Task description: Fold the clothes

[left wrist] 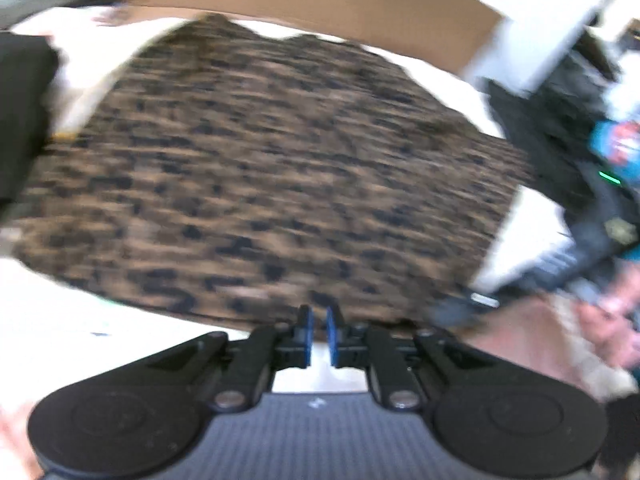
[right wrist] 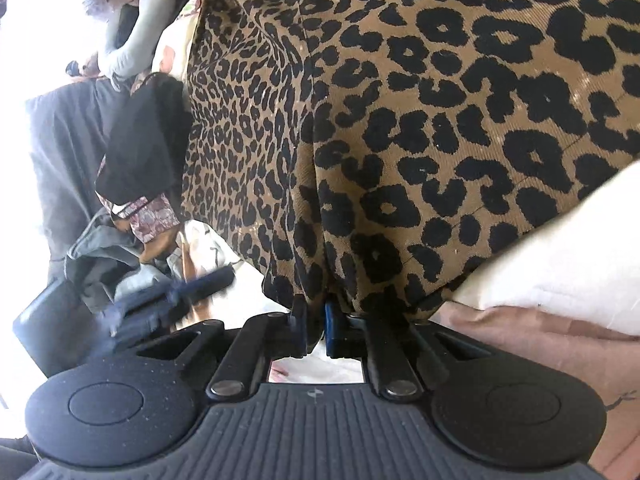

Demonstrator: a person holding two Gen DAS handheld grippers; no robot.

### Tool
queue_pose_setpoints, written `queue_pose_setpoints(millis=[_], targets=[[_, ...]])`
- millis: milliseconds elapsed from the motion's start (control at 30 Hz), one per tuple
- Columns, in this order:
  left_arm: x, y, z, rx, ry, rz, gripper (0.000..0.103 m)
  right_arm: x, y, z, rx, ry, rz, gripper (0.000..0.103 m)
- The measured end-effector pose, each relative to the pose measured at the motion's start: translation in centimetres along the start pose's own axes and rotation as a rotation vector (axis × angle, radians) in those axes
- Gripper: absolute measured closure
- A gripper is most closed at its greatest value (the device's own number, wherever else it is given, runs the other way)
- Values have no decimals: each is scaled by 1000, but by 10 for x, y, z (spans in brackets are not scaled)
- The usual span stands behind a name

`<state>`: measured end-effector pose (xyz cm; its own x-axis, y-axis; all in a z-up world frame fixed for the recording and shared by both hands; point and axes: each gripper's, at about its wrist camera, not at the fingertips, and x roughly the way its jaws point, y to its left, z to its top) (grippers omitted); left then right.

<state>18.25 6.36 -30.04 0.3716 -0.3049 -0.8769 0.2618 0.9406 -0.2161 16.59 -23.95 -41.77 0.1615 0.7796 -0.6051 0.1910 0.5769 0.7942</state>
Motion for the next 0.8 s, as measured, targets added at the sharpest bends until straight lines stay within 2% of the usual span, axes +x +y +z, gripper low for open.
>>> queue_pose_setpoints(millis=[167, 267, 400, 533, 600, 633, 700, 800], targets=[[-12, 44, 7, -87, -41, 181, 87, 0, 1, 0, -24, 5, -19, 97], [-15, 61, 15, -109, -72, 248, 82, 0, 1, -1, -34, 5, -25, 97], [-19, 76, 24, -122, -93, 305, 70, -1, 1, -2, -37, 6, -28, 97], [-21, 90, 34, -134, -105, 372, 66, -1, 1, -2, -43, 8, -31, 98], [-21, 99, 35, -147, -113, 396, 54, -2, 1, -2, -45, 7, -34, 98], [-20, 103, 35, -148, -115, 409, 53, -2, 1, -3, -46, 6, -35, 98], [-17, 110, 34, -148, -116, 430, 52, -3, 1, -3, -48, 5, -38, 98], [-10, 119, 31, -175, -109, 423, 54, -3, 1, -3, -50, 4, -43, 99]])
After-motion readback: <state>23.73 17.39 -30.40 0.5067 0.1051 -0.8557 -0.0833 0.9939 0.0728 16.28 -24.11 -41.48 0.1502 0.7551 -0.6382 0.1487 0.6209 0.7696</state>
